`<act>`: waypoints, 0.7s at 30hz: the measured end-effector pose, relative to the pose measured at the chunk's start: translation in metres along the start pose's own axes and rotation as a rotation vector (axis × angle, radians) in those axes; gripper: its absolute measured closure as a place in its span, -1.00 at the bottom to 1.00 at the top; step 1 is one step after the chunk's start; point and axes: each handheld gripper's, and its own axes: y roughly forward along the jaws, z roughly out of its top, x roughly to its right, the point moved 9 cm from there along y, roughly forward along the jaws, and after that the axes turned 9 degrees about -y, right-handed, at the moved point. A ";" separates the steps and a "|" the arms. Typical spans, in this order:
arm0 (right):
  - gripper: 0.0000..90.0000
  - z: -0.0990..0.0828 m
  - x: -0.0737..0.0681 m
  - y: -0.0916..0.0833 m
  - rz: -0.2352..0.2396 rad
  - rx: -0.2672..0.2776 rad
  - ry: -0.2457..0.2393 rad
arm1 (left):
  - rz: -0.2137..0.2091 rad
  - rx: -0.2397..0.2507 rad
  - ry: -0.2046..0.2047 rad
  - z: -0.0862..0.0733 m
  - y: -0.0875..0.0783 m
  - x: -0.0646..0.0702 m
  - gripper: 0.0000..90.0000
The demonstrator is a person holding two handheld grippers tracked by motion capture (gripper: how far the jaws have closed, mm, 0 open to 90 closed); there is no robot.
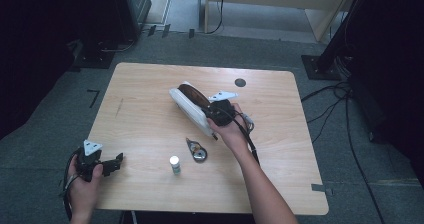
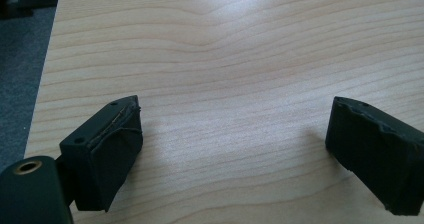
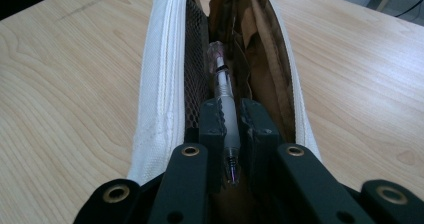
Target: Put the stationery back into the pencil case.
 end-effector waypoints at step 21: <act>0.79 -0.019 -0.001 0.011 0.027 -0.048 0.020 | 0.000 0.000 0.001 0.000 0.000 0.000 -0.81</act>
